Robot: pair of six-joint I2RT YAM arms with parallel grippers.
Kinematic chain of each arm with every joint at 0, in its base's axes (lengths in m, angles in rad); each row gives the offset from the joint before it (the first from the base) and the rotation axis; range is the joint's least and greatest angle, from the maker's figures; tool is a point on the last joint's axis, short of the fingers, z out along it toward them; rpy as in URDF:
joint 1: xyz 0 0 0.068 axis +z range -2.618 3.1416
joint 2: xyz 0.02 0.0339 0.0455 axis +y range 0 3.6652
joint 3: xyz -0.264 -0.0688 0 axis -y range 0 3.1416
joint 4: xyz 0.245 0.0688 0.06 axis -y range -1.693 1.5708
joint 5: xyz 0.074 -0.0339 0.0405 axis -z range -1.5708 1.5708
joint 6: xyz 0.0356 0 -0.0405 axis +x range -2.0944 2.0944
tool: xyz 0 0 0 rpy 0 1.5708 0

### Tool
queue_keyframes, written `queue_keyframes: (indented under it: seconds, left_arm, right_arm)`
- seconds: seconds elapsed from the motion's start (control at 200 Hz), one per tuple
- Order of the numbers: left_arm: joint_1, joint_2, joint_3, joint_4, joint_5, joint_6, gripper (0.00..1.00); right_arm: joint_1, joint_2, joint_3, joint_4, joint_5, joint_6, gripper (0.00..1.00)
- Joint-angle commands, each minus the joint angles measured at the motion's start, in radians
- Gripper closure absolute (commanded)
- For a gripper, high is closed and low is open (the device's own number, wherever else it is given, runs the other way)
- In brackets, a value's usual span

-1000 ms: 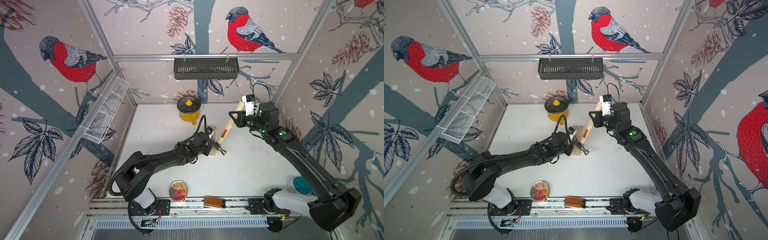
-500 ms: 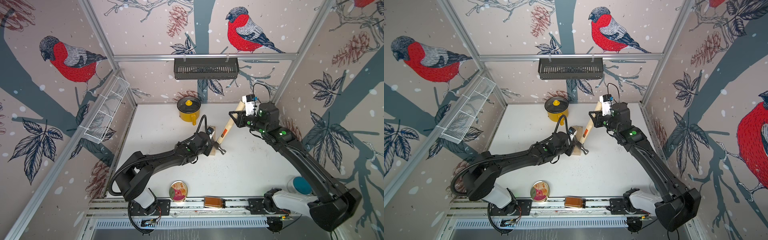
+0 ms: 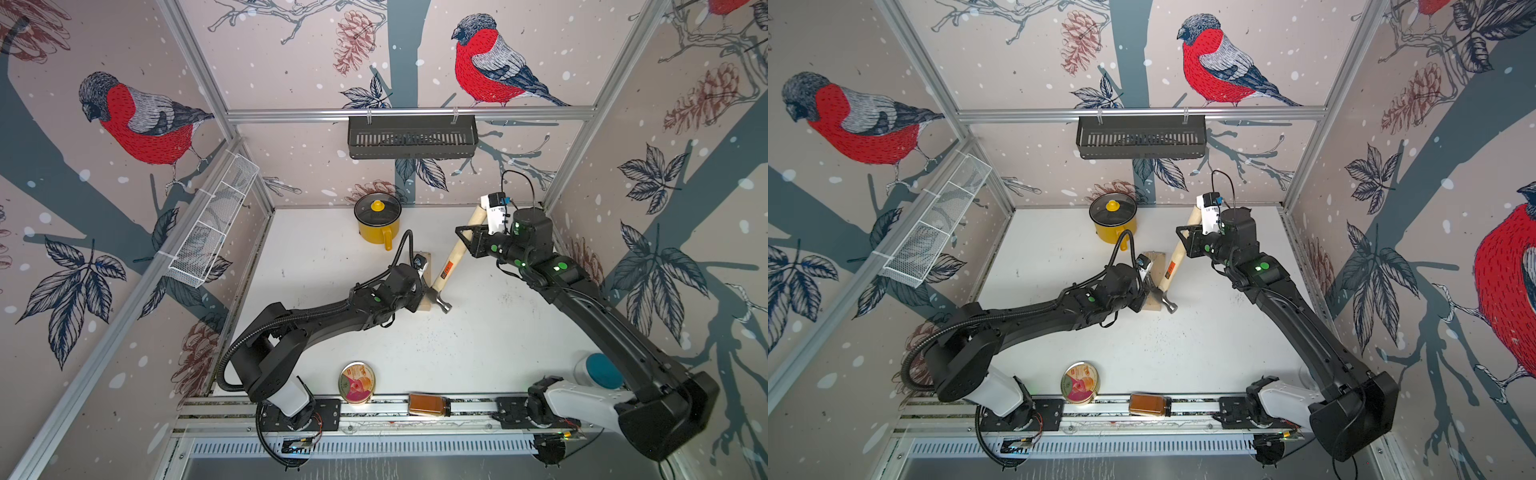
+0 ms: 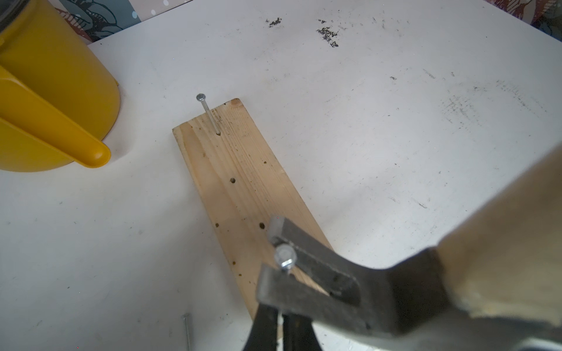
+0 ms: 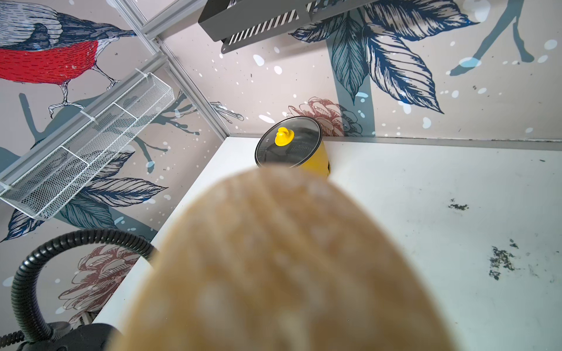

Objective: Use a claw hammer to pull out a nail
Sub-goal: Pick up the nail with the hammer.

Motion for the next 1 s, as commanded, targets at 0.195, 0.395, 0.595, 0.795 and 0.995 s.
queue_keyframes:
  seconds: [0.195, 0.395, 0.595, 0.795, 0.995]
  left_arm:
    - [0.007, 0.005, 0.016, 0.005, -0.071, -0.037, 1.00]
    - [0.035, 0.005, 0.016, -0.017, -0.084, -0.070, 1.00]
    - [0.086, 0.017, 0.013, -0.062, -0.099, -0.133, 1.00]
    - [0.145, 0.032, -0.012, -0.083, -0.054, -0.196, 1.00]
    - [0.168, 0.053, -0.032, -0.110, -0.057, -0.226, 1.00]
  right_arm:
    - [0.001, -0.017, -0.014, 0.085, 0.006, 0.020, 1.00]
    - [-0.003, -0.035, -0.016, 0.075, 0.040, 0.011, 1.00]
    - [-0.006, -0.053, -0.019, 0.069, 0.072, 0.008, 1.00]
    - [-0.006, -0.067, -0.023, 0.061, 0.116, -0.001, 1.00]
    - [-0.006, -0.064, -0.019, 0.061, 0.120, -0.001, 1.00]
